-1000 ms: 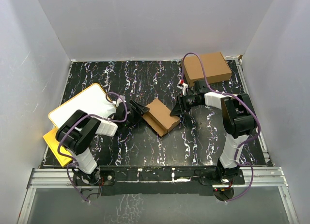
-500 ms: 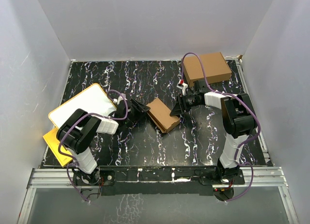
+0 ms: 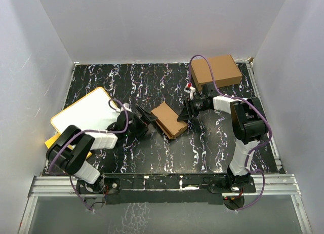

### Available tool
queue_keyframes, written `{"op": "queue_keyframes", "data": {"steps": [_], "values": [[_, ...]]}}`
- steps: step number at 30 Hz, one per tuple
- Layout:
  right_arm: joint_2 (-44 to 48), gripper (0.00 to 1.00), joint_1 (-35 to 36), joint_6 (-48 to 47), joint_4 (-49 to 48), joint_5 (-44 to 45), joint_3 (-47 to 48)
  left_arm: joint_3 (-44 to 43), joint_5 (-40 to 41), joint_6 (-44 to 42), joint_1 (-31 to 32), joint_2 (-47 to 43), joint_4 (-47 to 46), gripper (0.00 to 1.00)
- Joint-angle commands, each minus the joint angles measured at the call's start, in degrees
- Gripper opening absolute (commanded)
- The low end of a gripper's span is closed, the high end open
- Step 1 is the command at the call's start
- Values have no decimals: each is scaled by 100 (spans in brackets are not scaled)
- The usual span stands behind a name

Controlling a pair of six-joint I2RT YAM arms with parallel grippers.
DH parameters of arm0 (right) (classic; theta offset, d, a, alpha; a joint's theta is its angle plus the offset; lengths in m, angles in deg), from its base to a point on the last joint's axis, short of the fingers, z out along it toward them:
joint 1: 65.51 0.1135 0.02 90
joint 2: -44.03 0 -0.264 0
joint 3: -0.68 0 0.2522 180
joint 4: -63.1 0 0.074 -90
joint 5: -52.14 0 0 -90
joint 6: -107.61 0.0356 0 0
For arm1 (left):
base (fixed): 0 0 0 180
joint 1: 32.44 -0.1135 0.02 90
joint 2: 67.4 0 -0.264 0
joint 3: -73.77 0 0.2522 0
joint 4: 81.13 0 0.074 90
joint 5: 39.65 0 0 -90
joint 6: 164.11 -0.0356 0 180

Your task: Fold the paper box

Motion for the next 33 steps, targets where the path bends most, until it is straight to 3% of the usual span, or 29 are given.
{"op": "queue_keyframes", "data": {"steps": [1,8,18,28,31,33], "values": [[-193,51,77,-275,45,512,67,372,-20,396,376,-680,-48,97],[-193,51,87,-284,52,518,76,491,970,1210,1489,-755,-401,96],[-178,51,86,-301,62,511,80,-799,1259,2044,2117,74,1505,78],[-184,51,85,-315,80,502,93,-1012,1161,2252,2217,544,1177,54],[-184,51,86,-319,88,502,94,-1034,1097,2279,2233,625,1060,31],[-184,51,81,-318,89,501,94,-1011,1044,2316,2235,663,984,24]]}}
